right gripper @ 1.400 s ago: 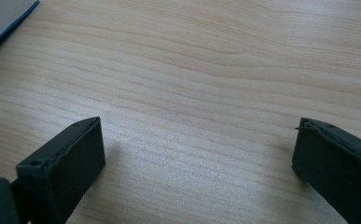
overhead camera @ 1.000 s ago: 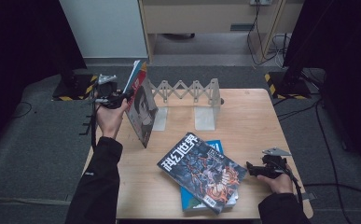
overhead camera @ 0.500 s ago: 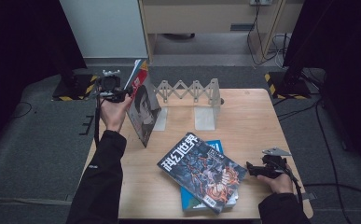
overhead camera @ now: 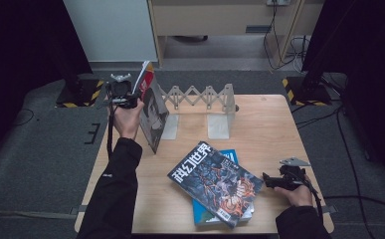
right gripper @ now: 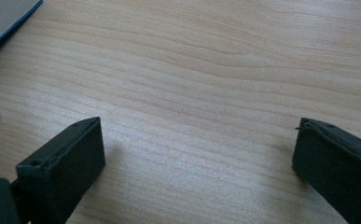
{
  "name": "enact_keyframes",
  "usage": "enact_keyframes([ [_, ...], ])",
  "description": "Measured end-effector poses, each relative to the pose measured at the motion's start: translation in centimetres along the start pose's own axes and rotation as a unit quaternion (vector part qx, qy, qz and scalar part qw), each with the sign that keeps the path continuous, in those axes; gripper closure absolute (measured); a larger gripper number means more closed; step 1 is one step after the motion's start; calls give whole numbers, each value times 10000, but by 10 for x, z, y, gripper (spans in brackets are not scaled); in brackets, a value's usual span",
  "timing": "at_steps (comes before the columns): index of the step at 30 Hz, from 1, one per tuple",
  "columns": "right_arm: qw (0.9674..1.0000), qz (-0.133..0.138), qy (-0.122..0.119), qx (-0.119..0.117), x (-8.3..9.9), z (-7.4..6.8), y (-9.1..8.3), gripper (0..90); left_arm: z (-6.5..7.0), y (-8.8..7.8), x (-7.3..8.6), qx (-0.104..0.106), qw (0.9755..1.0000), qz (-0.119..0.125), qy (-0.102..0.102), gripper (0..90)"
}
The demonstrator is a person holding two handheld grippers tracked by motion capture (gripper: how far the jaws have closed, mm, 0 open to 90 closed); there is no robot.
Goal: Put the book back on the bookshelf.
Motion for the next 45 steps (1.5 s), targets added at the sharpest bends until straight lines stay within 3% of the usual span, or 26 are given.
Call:
enact_keyframes([
  [10, 10000, -12, 29, -1, 0, -1, 0, 26, 3, 1, 5, 98, 9999, 37, 33, 846],
  [22, 10000, -10, 26, -1, 0, -1, 0, 26, 5, -10, 6, 335, 9985, 414, 154, 626],
  [32, 10000, -9, 25, -1, 0, -1, 0, 26, -2, -34, 2, 503, 9956, 776, 163, 521],
  [41, 10000, 12, 28, 19, 0, 0, 0, 25, -5, -59, 7, 734, 9914, 1056, 253, 464],
  [45, 10000, 13, 13, 37, 0, 0, 0, 18, -9, -73, 13, 902, 9887, 1180, 202, 443],
])
Point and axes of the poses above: each handheld gripper's, and its own axes: y roughly forward along the jaws, x roughly out of its underside, z roughly to its right, the point moved 5 cm from there along y, roughly forward along the jaws, and after that the axes turned 7 degrees about y, right-handed, at the moved point
